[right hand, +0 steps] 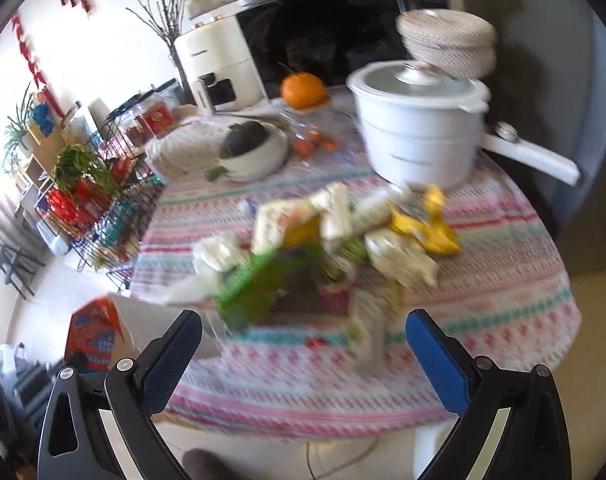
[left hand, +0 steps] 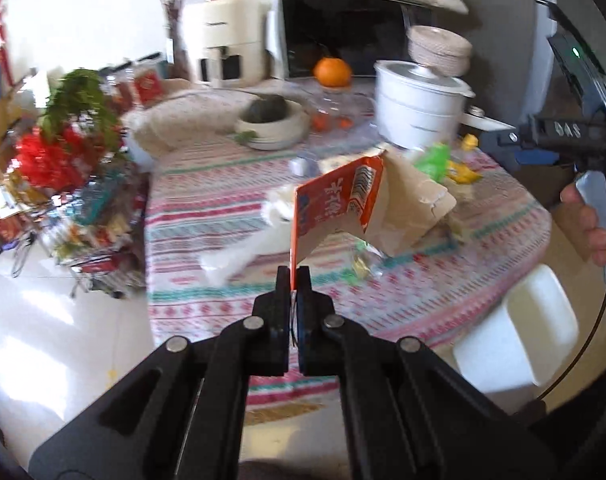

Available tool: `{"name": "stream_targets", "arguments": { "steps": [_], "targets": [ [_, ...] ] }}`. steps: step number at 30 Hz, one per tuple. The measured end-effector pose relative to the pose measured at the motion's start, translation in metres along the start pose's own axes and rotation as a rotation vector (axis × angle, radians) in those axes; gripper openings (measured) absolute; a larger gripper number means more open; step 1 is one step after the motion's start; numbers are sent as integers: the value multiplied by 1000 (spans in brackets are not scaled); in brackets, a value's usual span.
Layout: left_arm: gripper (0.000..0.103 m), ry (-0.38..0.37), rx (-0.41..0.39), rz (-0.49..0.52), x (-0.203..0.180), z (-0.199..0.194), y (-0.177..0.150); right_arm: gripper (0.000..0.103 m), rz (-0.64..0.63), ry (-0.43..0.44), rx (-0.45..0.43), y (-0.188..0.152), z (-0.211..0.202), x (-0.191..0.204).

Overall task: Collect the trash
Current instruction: 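Grasp the green snack bag with the right tool and lift it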

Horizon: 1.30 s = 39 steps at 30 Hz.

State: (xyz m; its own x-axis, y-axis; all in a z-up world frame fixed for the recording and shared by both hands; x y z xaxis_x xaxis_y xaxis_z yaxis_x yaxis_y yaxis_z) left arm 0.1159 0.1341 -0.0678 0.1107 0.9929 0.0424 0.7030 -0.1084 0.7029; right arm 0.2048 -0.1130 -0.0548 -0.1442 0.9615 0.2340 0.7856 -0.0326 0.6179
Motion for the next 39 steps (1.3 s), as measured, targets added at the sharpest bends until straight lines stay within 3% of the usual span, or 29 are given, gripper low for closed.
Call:
{"name": "stream_targets", "arguments": {
  "steps": [2,7,11,13,18,27,34,39],
  "targets": [
    [3,25,5,-15,7,6,-2,97,29,8,13,11,16,12],
    [3,39,28,-37,14,18,-6,61,151,52,100,17,66,21],
    [3,41,26,-42,13,18,-7,46,222,91,136,16,87,24],
    [3,45,19,-49,12,16,-5,10,243,109,159,14,95,24],
    [3,68,-14,-51,13,9,0,6,236,128,123,18,82,29],
    [3,2,-62,-32,-10,-8,8,5,129,175,-12,25,-7,31],
    [3,-52,-76,17,-44,-14,8,5,76,190,-106,8,-81,11],
    [3,-122,-67,69,-81,-17,7,5,45,143,-157,-16,-121,-17]
  ]
}}
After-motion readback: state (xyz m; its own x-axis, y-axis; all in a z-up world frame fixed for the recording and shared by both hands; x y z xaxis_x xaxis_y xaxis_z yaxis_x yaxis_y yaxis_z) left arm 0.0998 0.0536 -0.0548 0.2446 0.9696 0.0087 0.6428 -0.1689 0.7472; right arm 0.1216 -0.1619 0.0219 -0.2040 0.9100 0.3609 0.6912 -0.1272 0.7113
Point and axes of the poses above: each gripper's, at about its wrist camera, not at the fingertips, and z roughly the way its jaws point, x to its left, y to its top, the point moved 5 cm from there along z, roughly the way its jaws point, and after that the axes turned 2 degrees about -z, right-handed, at the moved point
